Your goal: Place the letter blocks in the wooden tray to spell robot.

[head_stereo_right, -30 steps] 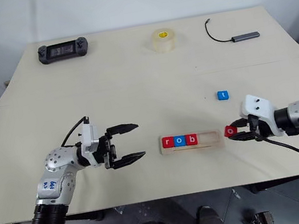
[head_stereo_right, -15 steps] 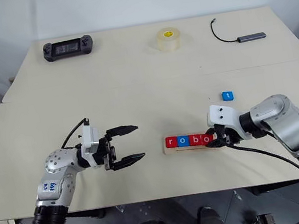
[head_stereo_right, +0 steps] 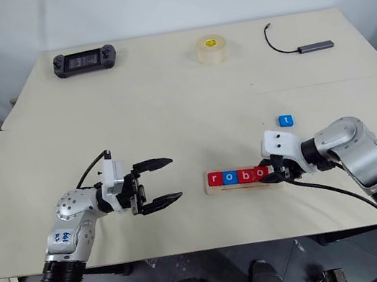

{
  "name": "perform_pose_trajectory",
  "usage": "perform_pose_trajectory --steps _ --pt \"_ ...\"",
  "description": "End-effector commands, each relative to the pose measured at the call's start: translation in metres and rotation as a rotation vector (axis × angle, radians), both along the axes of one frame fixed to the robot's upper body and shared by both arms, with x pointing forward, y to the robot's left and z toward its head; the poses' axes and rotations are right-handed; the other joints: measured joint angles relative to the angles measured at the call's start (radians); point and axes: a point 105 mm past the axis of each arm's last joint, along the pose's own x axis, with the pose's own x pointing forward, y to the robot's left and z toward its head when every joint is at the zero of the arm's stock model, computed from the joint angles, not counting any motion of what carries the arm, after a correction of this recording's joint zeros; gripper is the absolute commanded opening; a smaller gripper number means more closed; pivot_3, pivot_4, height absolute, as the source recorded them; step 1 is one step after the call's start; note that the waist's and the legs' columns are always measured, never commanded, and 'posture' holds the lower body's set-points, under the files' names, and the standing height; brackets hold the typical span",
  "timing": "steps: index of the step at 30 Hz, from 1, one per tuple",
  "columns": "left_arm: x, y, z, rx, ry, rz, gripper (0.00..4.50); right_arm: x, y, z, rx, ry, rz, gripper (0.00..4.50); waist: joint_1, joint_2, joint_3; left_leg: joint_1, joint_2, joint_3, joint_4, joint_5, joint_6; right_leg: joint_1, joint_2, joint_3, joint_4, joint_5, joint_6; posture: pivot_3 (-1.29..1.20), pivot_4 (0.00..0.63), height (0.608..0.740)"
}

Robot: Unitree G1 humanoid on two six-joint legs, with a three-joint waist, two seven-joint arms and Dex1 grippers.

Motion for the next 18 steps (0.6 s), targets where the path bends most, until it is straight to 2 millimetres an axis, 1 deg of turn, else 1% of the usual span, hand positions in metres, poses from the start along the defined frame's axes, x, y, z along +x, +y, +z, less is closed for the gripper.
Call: perform_pose_trajectory --steps 1,3,5,8,11,13,15,18 --pt "-0.004 0.0 0.006 -0.013 -0.038 -0.001 4.5 0.002 0.004 0.011 0.02 -0.041 0.006 3.49 0.0 0.0 0.0 0.0 0.0 0.0 0.0 0.0 0.0 0.0 0.0 0.0 0.0 0.0 0.0 0.0 0.15 0.74" --pt "-0.004 0.0 0.005 -0.014 -0.037 0.0 4.5 0.003 0.001 0.017 0.045 -0.065 -0.014 4.2 0.002 0.0 0.0 0.0 0.0 0.0 0.0 0.0 0.0 0.0 0.0 0.0 0.0 0.0 0.0 0.0 0.15 0.74" --pt "-0.003 0.0 0.005 -0.014 -0.037 0.001 4.5 0.002 -0.008 0.023 0.071 -0.086 -0.055 4.2 0.005 0.0 0.0 0.0 0.0 0.0 0.0 0.0 0.0 0.0 0.0 0.0 0.0 0.0 0.0 0.0 0.15 0.74" --pt "-0.003 0.0 0.006 -0.016 -0.036 0.0 4.5 -0.005 -0.026 0.022 0.086 -0.095 -0.123 4.2 0.015 0.0 0.0 0.0 0.0 -0.001 0.0 0.0 0.0 0.0 0.0 -0.001 0.0 0.0 0.0 0.0 0.15 0.74" --pt "-0.004 0.0 0.006 -0.017 -0.033 -0.005 4.5 -0.015 -0.035 0.02 0.109 -0.085 -0.157 3.59 0.013 0.0 0.0 0.0 0.0 -0.001 0.0 0.0 0.0 0.001 0.0 -0.001 -0.001 0.0 0.0 0.0 0.15 0.74" --pt "-0.004 -0.001 0.006 -0.017 -0.029 -0.012 4.5 -0.018 -0.041 0.016 0.117 -0.075 -0.192 2.94 0.01 0.0 0.0 0.0 0.0 0.0 0.0 0.0 0.0 0.001 0.0 -0.001 0.0 0.0 0.0 0.0 0.15 0.74" --pt "-0.004 -0.003 0.006 -0.015 -0.025 -0.022 4.5 -0.016 -0.046 0.01 0.113 -0.077 -0.236 2.21 0.005 0.0 0.0 0.0 0.0 0.001 0.0 0.0 0.0 0.001 0.0 0.0 0.0 0.0 0.0 0.0 0.15 0.74" --pt "-0.003 -0.005 0.007 -0.014 -0.026 -0.028 4.5 -0.012 -0.044 0.006 0.112 -0.082 -0.256 1.14 0.004 0.0 0.0 0.0 0.001 0.001 0.0 0.0 -0.001 0.0 0.001 0.0 0.001 0.0 0.0 0.0 0.15 0.74"
